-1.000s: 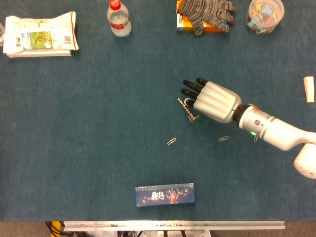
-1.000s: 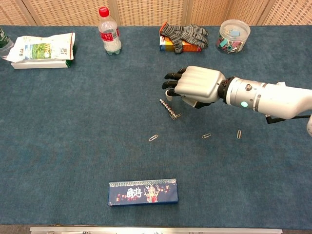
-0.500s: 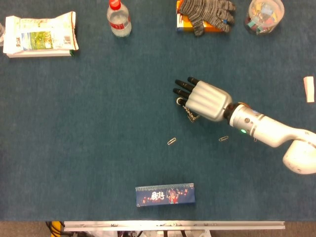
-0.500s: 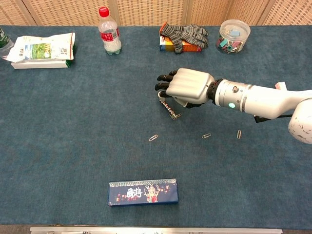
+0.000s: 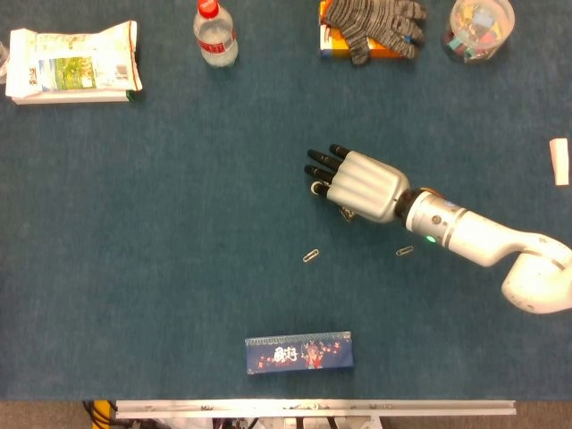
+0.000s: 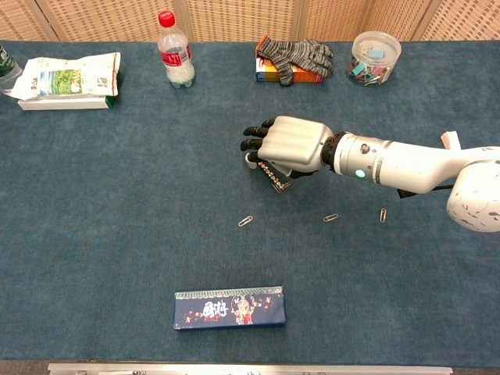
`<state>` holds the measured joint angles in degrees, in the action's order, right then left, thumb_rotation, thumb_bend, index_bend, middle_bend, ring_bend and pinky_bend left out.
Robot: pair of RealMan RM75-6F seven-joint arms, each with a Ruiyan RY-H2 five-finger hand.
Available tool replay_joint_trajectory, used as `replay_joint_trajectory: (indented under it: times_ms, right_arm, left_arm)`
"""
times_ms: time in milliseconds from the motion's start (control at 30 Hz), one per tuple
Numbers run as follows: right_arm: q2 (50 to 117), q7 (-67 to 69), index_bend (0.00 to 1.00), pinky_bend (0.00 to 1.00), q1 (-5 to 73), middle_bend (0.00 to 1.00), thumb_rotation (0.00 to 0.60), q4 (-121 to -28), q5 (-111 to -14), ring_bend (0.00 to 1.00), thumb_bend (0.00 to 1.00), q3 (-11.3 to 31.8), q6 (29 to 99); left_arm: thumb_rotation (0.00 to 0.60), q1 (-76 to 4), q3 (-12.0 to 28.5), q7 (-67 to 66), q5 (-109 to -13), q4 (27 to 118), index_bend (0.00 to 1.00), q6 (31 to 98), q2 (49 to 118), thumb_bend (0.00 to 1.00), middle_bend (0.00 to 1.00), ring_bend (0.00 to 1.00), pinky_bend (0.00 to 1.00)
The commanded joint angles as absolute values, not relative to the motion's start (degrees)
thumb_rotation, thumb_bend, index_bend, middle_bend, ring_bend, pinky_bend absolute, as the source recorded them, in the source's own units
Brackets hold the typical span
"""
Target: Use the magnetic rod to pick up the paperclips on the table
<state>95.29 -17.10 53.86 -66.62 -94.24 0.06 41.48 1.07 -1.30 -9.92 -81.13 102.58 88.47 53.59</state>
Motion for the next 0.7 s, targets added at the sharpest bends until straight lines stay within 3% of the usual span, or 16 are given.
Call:
replay_joint_trajectory:
  times_ms: [33, 467, 700]
  right_arm:
    - [95.0, -17.4, 0.31, 0.2, 53.8, 0.15, 0.6, -66.6, -94.0, 0.05, 0.84, -0.1, 41.6]
    - [89.4, -22.2, 0.34, 0.2, 51.6, 0.15, 0.6, -71.4, -90.6, 0.05, 0.84, -0.4, 42.6]
    - [90.2, -22.7, 0.34, 0.2, 52.2, 0.15, 0.6, -72.3, -90.3, 0.05, 0.84, 0.1, 42.6]
  left_arm:
    - [0.6, 1.1, -1.3, -9.7, -81.3, 102.6, 0.48, 88.3, 53.5, 0.19, 0.04, 0.0, 0.0]
    - [0.6, 1.2, -1.2, -9.9, -81.9, 102.8, 0.48, 87.8, 53.5, 0.19, 0.04, 0.0, 0.0]
    - [0.6, 1.4, -1.0, -10.4, -81.9, 102.9, 0.48, 87.8, 53.6, 0.19, 0.04, 0.0, 0.0]
